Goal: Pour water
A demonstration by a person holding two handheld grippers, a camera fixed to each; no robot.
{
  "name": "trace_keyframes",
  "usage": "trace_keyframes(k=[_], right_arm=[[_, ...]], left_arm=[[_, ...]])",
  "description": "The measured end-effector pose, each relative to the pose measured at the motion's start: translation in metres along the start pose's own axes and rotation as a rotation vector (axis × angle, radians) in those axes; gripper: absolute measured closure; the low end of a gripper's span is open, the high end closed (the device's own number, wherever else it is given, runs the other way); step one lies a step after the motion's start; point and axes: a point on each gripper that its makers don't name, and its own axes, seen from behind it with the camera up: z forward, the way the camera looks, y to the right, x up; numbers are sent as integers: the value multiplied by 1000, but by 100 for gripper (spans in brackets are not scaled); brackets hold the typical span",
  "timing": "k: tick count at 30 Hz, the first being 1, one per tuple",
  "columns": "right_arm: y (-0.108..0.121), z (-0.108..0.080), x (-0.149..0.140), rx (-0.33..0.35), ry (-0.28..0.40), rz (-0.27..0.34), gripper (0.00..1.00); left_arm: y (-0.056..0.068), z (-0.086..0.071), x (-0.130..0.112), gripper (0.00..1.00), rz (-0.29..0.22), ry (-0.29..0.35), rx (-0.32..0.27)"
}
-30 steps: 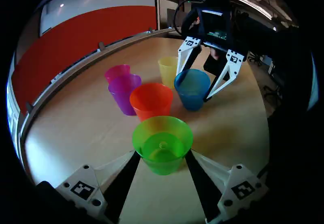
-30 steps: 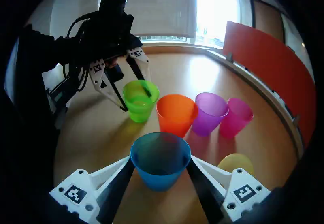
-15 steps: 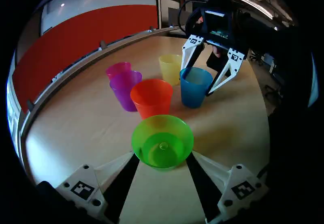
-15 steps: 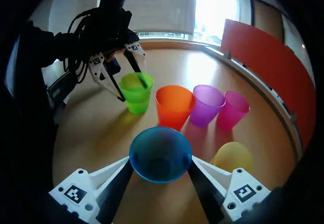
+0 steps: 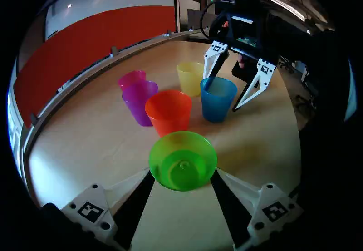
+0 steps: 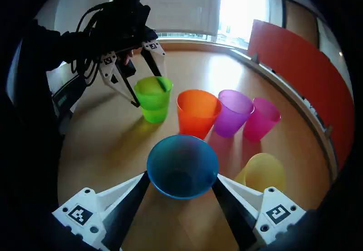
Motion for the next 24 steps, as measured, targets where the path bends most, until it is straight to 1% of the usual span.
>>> trace_keyframes(k=[5, 9, 18, 24], right_arm=[[0, -4, -3, -11, 0, 7, 0], [1, -9, -9, -24, -6, 14, 0], [2, -23, -24, -58, -13, 41, 0], [4, -33, -31, -90, -12, 50, 0]], left_arm=[[-1, -1, -7, 15, 11, -19, 10], [-2, -5, -13, 15, 15, -29, 27], [-12, -26, -19, 15, 2, -34, 79], [-13, -38, -25, 15, -13, -42, 106]])
